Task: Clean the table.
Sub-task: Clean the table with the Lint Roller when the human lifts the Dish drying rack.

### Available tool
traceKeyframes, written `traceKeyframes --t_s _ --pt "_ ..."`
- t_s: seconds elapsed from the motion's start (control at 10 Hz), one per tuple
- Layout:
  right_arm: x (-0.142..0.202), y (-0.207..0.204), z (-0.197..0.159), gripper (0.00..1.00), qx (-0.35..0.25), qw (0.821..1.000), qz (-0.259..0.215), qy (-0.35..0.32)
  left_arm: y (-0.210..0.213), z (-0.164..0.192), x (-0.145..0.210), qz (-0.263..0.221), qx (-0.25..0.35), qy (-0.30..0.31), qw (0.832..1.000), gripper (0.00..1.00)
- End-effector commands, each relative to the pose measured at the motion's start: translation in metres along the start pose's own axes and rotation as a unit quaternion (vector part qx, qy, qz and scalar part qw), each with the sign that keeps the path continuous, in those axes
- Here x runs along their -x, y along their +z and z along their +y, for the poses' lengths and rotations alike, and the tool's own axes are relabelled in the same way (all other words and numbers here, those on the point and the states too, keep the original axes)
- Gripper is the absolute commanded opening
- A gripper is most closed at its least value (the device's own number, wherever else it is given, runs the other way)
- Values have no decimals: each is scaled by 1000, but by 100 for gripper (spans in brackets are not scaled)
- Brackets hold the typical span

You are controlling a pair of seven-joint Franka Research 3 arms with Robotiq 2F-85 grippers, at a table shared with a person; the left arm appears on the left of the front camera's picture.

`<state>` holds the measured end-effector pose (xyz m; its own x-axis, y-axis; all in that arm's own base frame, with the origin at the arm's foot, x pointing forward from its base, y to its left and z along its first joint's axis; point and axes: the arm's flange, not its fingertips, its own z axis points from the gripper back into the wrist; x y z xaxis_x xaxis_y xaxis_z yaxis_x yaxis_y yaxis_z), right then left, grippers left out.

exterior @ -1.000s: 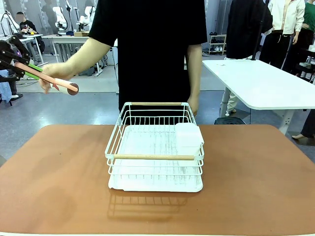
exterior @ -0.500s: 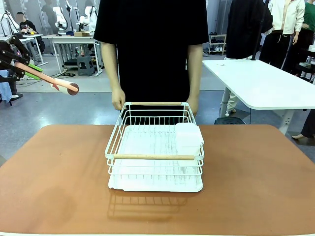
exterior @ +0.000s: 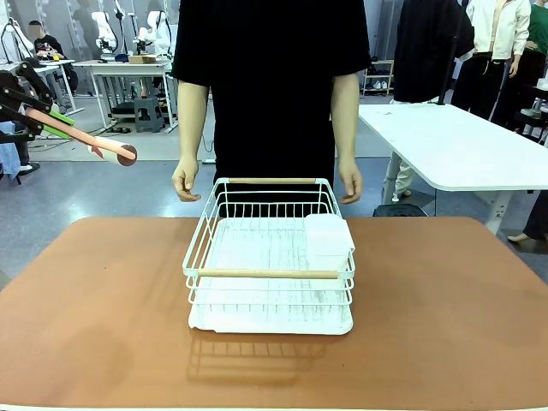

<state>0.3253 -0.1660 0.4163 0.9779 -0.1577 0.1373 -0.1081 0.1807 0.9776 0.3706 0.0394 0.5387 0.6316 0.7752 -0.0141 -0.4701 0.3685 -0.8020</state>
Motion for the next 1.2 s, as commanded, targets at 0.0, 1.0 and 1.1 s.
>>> traceKeyframes --t_s 0.0,1.0,1.1 --pt "1 0 2 100 -1 1000 -1 3 1 -1 0 -4 -2 -1 1000 5" --pt "1 0 2 100 -1 1000 -1 3 1 -1 0 -4 -2 -1 1000 5" --pt "1 0 2 100 -1 1000 -1 3 1 -1 0 -4 -2 -1 1000 5"
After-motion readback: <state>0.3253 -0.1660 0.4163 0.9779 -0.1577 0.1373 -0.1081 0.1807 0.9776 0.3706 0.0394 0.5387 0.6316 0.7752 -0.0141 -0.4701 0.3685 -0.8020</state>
